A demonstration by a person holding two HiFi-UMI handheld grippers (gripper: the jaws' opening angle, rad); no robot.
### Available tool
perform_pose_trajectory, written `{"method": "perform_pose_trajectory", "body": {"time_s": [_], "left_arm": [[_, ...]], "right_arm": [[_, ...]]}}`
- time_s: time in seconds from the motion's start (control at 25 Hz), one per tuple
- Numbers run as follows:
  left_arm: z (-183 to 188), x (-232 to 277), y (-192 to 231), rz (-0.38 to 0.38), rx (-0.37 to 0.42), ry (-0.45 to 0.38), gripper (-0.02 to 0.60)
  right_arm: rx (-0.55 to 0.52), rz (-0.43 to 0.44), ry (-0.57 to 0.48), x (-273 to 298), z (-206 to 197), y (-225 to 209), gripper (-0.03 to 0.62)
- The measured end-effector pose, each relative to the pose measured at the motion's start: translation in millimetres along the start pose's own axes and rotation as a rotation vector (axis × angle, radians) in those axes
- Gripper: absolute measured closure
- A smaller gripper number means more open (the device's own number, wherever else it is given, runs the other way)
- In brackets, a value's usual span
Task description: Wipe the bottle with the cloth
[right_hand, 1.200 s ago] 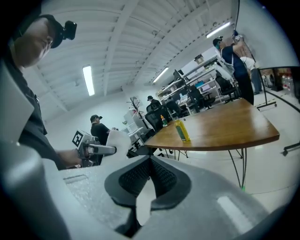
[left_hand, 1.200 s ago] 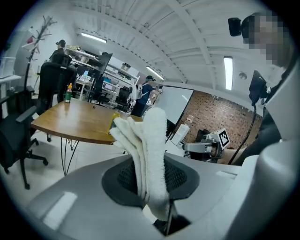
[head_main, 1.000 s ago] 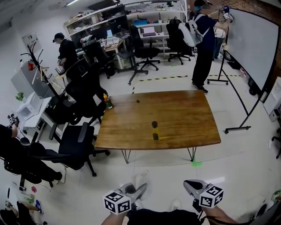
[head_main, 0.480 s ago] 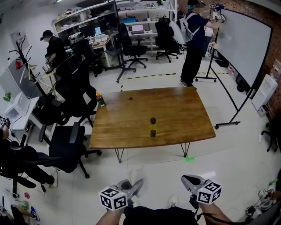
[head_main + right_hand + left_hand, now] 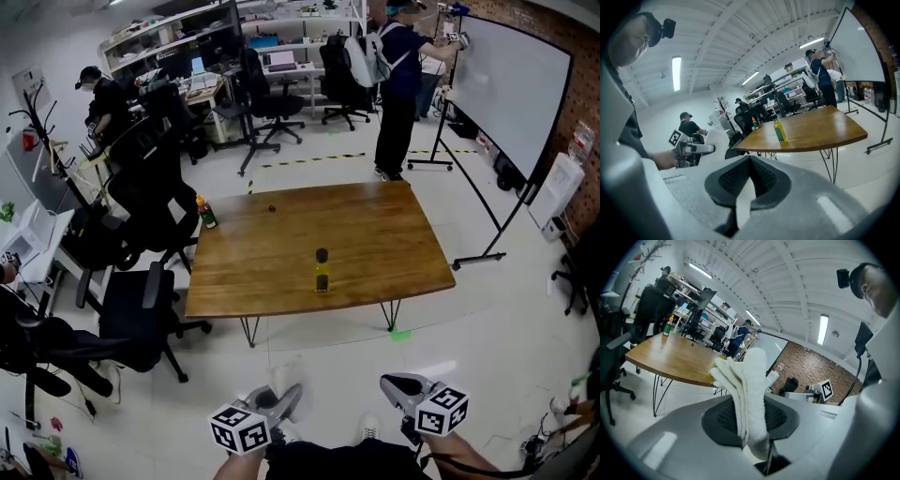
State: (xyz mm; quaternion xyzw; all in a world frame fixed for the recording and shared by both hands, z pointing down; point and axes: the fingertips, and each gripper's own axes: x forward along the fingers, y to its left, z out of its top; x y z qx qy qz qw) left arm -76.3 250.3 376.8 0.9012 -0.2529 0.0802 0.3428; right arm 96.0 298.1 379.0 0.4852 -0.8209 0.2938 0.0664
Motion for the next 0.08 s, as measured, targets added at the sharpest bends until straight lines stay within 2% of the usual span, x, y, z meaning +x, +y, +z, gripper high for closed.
{"method": "perform_pose_trajectory", "body": {"time_s": [0.08], "left_arm": [[3.9, -1.0, -0.7, 0.001, -0.004, -0.006, 0.476]], "right_arm": [[0.0, 0.004, 0.0, -0.3, 2.0, 0.9, 0.586]]}}
